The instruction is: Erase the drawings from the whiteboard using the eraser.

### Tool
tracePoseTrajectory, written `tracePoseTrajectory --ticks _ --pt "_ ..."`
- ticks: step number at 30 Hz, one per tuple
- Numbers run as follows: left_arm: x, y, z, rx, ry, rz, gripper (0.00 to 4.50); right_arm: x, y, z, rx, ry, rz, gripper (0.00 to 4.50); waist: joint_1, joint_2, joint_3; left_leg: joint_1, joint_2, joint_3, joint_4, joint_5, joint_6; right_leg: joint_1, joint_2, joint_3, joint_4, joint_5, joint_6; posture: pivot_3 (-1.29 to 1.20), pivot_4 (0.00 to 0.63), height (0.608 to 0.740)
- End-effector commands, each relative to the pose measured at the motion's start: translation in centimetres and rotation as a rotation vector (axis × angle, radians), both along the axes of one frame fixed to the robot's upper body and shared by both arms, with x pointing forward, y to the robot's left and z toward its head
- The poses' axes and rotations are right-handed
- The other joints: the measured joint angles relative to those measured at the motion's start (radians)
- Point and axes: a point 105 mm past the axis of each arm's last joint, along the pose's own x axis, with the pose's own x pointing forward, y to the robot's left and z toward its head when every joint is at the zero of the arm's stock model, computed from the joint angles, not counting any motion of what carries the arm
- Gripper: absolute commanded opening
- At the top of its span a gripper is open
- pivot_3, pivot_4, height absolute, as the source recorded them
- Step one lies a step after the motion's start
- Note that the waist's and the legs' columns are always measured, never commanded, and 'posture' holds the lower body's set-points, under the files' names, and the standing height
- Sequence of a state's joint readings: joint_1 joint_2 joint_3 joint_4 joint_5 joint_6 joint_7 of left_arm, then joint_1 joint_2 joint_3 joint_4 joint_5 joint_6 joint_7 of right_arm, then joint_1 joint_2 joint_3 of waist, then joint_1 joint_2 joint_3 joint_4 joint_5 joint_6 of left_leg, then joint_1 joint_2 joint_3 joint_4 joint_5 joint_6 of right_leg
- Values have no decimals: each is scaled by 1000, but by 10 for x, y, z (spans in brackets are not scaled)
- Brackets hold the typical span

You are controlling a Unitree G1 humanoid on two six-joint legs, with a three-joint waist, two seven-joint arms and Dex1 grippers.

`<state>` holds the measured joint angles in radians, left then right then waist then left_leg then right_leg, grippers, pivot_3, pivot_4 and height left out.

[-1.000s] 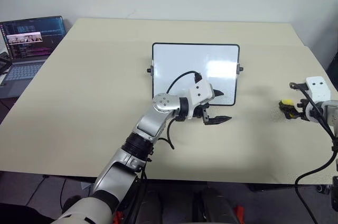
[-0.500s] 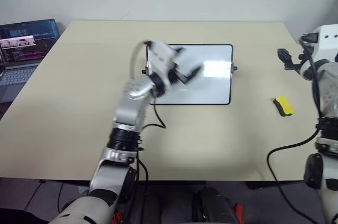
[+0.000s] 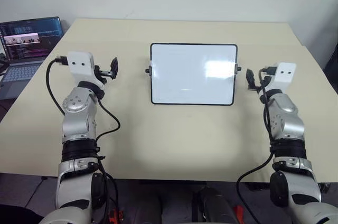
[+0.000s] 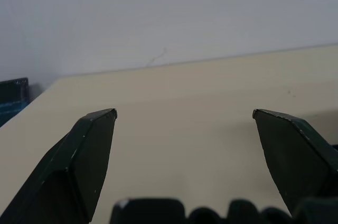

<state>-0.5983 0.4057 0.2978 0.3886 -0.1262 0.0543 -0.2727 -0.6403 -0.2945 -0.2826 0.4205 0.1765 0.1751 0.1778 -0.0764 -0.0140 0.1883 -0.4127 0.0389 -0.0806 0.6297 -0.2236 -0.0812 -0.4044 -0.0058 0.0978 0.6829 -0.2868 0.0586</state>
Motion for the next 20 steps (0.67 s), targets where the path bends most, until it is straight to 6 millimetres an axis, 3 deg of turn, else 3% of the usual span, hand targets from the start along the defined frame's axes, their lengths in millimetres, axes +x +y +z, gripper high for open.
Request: tracePoseTrajectory --ticks 1,3,8,15,20 --pt "2 -11 -27 -45 41 -11 4500 -1 1 2 -33 -38 -3 4488 3 0 0 0 0 0 0 0 0 0 0 0 0 0 0 0 150 740" --pt "2 -21 -41 -35 69 -32 4500 -1 4 -4 -45 -27 13 4488 3 0 0 0 0 0 0 0 0 0 0 0 0 0 0 0 150 740" --pt "5 -36 -51 -55 70 -62 4500 -4 8 -10 -36 -35 7 4488 1 0 0 0 0 0 0 0 0 0 0 0 1 0 0 0 150 740" --pt "10 -39 -61 -51 82 -50 4500 -3 20 -16 -12 -31 7 4488 -7 0 0 1 0 0 0 0 0 0 0 0 2 0 0 0 150 740" --pt "7 -36 -77 -32 138 -40 4500 -3 16 -27 6 -7 -22 4488 -7 0 0 1 0 0 0 0 0 0 0 0 2 0 0 0 150 740"
